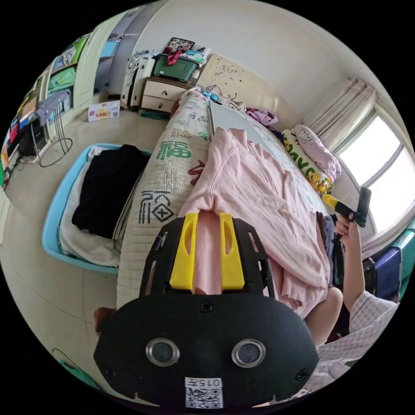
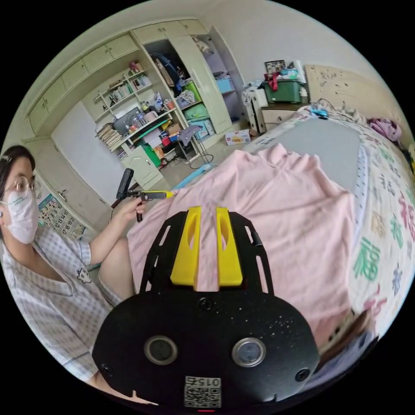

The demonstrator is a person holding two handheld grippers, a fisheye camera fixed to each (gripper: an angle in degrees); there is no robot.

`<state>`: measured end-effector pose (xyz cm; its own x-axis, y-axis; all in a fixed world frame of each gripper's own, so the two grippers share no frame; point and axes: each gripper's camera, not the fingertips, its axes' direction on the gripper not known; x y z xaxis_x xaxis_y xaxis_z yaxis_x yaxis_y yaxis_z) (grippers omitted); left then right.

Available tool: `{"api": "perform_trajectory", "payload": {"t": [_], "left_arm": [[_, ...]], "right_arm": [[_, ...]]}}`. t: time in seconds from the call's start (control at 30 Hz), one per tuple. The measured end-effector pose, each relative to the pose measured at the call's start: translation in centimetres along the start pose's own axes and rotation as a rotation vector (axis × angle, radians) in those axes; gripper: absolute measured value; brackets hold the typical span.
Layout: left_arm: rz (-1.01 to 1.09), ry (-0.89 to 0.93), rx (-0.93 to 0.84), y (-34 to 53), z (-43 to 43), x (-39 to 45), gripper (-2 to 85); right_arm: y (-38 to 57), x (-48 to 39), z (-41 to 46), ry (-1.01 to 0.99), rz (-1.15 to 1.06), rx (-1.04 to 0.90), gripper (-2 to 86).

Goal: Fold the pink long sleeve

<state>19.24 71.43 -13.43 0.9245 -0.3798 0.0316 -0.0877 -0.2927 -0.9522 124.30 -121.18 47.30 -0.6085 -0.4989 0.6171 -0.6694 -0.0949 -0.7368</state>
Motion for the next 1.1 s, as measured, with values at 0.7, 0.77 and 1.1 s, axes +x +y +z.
{"api": "perform_trajectory", "payload": {"t": [0.7, 0.77, 1.1], "left_arm": [[-0.275, 0.063, 0.167, -4.0, -1.5, -11.4, 0.8], [-0.294, 0.054, 0.122, -4.1, -0.6, -11.9, 1.4], [-0.115, 0.002, 0.276, -2.0, -5.3, -6.4, 5.0]], "right_arm": [[-25.0, -3.0, 41.4, 0.524, -0.048, -0.469, 4.8], [-24.3, -3.1, 42.0, 0.552, -0.050, -0.475, 5.7], [-9.9, -3.5, 18.4, 0.359, -0.099, -0.260, 8.0]]}}
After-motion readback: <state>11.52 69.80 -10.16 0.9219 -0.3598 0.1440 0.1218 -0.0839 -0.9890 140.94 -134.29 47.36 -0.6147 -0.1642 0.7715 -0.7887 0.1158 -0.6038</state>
